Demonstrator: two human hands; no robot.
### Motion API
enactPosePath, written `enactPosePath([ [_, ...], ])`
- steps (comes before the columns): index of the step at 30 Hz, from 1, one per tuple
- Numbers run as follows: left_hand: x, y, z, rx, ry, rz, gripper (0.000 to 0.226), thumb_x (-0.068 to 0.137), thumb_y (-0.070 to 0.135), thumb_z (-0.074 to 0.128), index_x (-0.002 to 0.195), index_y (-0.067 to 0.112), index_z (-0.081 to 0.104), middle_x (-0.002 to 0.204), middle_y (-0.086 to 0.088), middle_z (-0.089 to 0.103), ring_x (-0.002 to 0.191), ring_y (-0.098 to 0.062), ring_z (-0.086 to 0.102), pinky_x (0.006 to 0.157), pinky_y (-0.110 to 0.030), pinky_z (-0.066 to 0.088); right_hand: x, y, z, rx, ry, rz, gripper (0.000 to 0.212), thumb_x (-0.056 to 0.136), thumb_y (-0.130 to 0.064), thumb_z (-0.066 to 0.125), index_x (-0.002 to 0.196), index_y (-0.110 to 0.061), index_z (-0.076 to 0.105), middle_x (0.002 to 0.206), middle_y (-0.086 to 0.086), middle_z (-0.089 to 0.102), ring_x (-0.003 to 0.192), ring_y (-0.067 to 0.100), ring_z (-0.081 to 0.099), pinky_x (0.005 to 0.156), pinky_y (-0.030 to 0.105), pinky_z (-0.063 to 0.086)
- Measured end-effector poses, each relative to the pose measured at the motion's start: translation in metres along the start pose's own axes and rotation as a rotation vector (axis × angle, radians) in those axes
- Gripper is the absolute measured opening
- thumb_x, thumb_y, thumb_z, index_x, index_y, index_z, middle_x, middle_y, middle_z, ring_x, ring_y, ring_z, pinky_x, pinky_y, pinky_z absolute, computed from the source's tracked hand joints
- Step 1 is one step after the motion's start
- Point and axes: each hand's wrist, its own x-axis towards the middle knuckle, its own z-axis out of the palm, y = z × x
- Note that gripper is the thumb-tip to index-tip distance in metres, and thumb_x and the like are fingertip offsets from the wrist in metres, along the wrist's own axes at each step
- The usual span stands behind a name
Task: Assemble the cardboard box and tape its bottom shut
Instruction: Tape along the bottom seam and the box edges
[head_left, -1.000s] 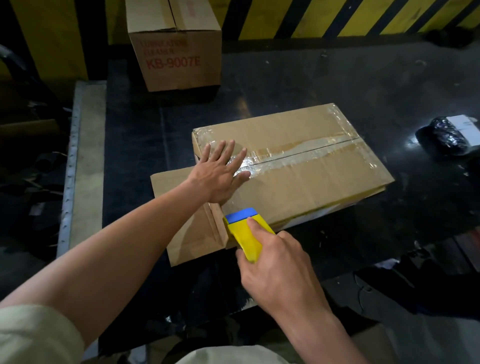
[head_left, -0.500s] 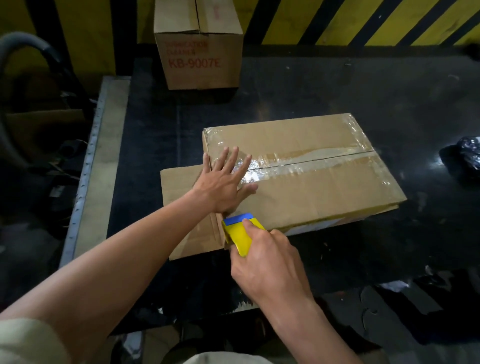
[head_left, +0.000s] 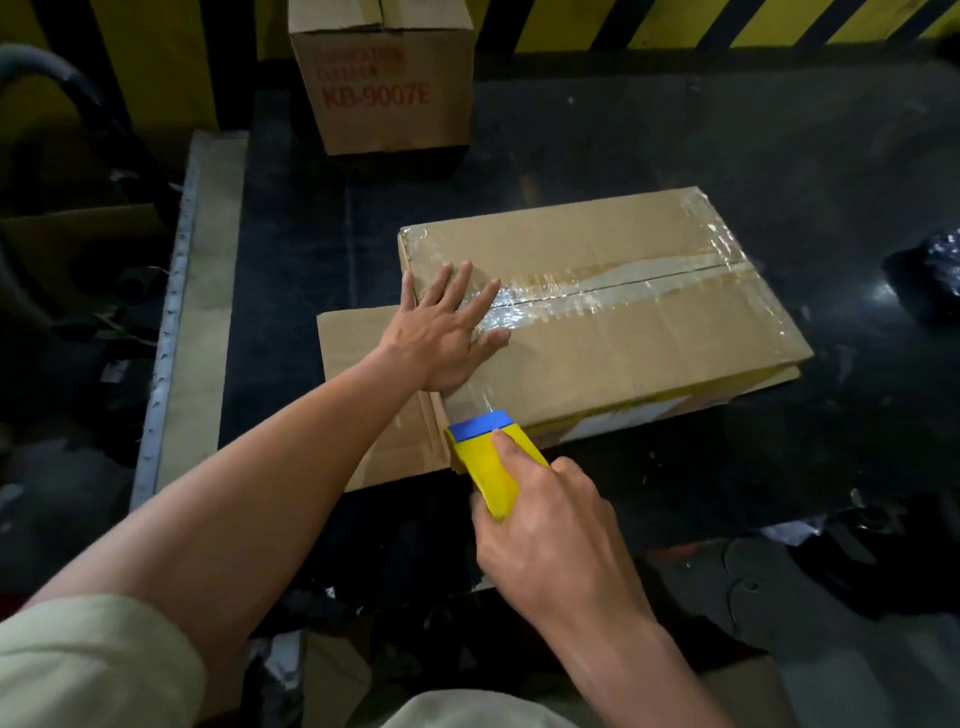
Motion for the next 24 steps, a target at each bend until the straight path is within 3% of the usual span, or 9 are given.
enactPosePath([
  [6, -0.002, 0.002, -0.002, 0.040, 0.009, 0.005, 0.081, 0.094, 0.077, 0.002, 0.161, 0.033, -0.003, 0.170, -0.009, -0.010, 0.156, -0.028, -0.013, 0.118, -0.063, -0.016, 0.000, 0.005, 0.009, -0.006, -0.013, 0.056, 0.062, 0.091, -0.049, 0.052, 0.149, -0.040, 0.031, 0.096, 0.003, 0.044, 0.089, 0.034, 0.059, 0.078, 0.038, 0.047],
  [9, -0.006, 0.010, -0.008, 0.096, 0.073, 0.025, 0.081, 0.098, 0.071, 0.008, 0.162, 0.022, -0.005, 0.169, -0.016, -0.008, 0.156, -0.033, -0.010, 0.121, -0.063, -0.011, 0.002, 0.005, 0.011, 0.009, 0.011, 0.055, 0.062, 0.091, -0.051, 0.053, 0.148, -0.039, 0.034, 0.095, 0.002, 0.045, 0.092, 0.032, 0.061, 0.079, 0.037, 0.048],
  [18, -0.019, 0.021, 0.008, 0.026, 0.033, 0.051, 0.075, 0.098, 0.070, 0.002, 0.162, 0.031, -0.003, 0.170, -0.012, -0.007, 0.156, -0.029, -0.011, 0.125, -0.053, -0.007, -0.010, 0.012, 0.014, 0.043, 0.083, 0.000, 0.057, 0.092, -0.054, 0.052, 0.145, -0.041, 0.034, 0.084, -0.003, 0.043, 0.079, 0.027, 0.057, 0.071, 0.034, 0.046],
  [24, -0.019, 0.020, 0.009, 0.020, 0.024, 0.053, 0.075, 0.097, 0.071, 0.000, 0.161, 0.032, -0.006, 0.169, -0.011, -0.011, 0.155, -0.027, -0.015, 0.125, -0.053, -0.008, -0.027, 0.016, 0.017, 0.053, 0.123, 0.006, 0.061, 0.091, -0.057, 0.053, 0.147, -0.041, 0.035, 0.080, -0.010, 0.039, 0.070, 0.017, 0.044, 0.069, 0.027, 0.042],
])
